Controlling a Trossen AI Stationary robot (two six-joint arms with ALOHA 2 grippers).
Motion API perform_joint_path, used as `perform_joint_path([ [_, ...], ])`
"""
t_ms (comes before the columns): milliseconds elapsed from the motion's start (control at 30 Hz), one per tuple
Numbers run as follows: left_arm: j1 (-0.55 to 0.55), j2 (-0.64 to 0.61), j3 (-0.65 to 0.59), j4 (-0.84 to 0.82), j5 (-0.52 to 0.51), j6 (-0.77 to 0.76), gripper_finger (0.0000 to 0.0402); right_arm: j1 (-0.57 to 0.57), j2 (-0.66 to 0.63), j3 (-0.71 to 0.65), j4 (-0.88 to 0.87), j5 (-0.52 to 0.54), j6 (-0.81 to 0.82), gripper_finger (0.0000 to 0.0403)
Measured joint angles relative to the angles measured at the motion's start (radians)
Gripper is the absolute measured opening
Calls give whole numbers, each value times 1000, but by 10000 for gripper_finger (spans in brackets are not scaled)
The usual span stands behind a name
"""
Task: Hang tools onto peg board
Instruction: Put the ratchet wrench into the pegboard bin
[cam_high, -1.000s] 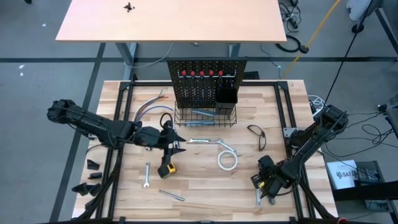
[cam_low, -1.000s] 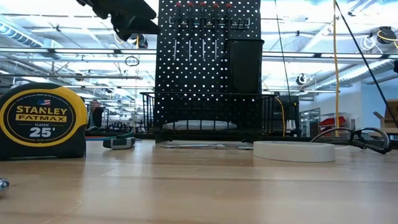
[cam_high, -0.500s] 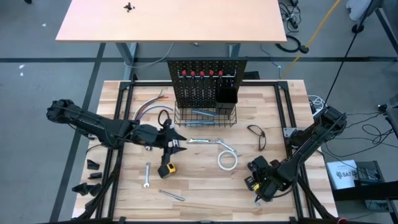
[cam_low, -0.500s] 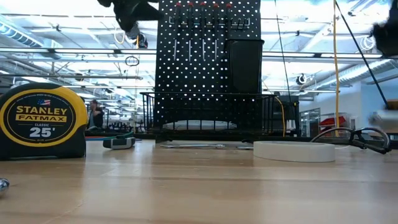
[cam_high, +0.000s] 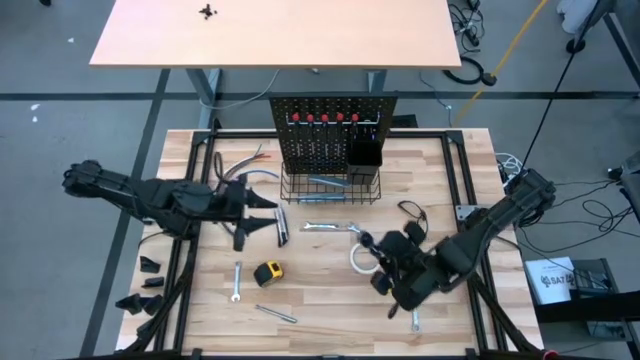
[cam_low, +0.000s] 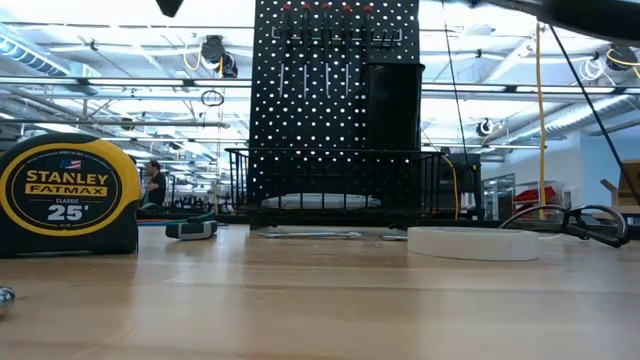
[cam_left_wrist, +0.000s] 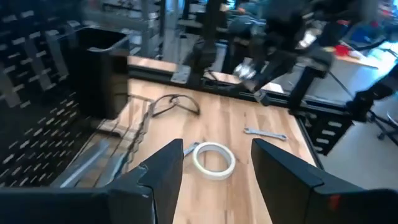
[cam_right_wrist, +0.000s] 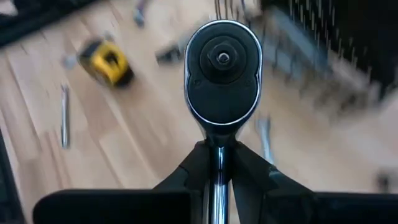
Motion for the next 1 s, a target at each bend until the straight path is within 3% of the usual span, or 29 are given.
perform_joint_path([
  [200,-3,-101,0,-100,-35,-43,193,-129,0,71,276,-36,-524,37],
  [467,-3,-169,0,-160,-40,-87,193,-322,0,84,691,-331,-971,37],
  [800,-3,-172,0,-114,-96,-79,193,-510,0,84,1153,-660,-1200,37],
  [1000,-3,-148,0,85,-214,30,193,-598,0,85,1266,-857,-1200,37],
])
